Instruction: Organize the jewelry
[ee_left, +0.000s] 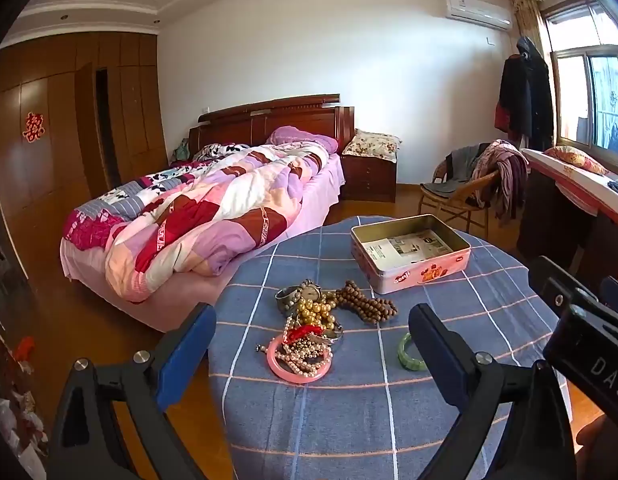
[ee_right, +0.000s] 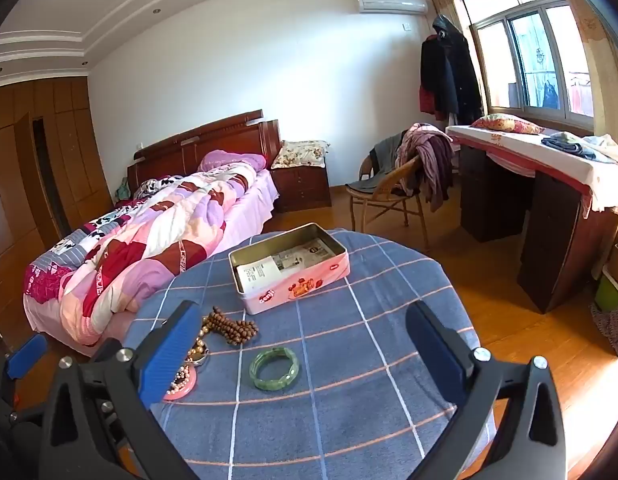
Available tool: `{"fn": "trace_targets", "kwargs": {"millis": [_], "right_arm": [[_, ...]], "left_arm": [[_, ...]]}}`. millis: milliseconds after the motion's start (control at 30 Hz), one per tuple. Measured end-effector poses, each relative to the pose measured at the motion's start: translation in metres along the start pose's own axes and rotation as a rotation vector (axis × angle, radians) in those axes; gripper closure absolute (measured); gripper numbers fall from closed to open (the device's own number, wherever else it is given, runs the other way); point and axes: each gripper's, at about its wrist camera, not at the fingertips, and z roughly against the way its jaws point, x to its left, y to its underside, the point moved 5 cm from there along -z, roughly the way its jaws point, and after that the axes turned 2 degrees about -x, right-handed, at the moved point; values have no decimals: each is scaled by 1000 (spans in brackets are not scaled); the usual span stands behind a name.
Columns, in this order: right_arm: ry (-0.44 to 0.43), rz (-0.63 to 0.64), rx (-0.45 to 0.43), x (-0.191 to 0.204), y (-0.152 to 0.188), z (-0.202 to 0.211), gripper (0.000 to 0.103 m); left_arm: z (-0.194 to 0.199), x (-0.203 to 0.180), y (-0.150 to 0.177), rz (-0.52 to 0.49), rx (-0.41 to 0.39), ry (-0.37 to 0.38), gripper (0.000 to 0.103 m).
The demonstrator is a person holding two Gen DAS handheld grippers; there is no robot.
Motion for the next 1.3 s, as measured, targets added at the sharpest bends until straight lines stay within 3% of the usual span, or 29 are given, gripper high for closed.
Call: {"fn": "trace_targets", "kwargs": {"millis": [200,1300], "right_arm": [[7,6,0,1,1,0,0],[25,11,-11,-2,1,1,0]], "left_arm": [[3,0,2,31,20,23,6],[2,2,4,2,15,27,6]]}}
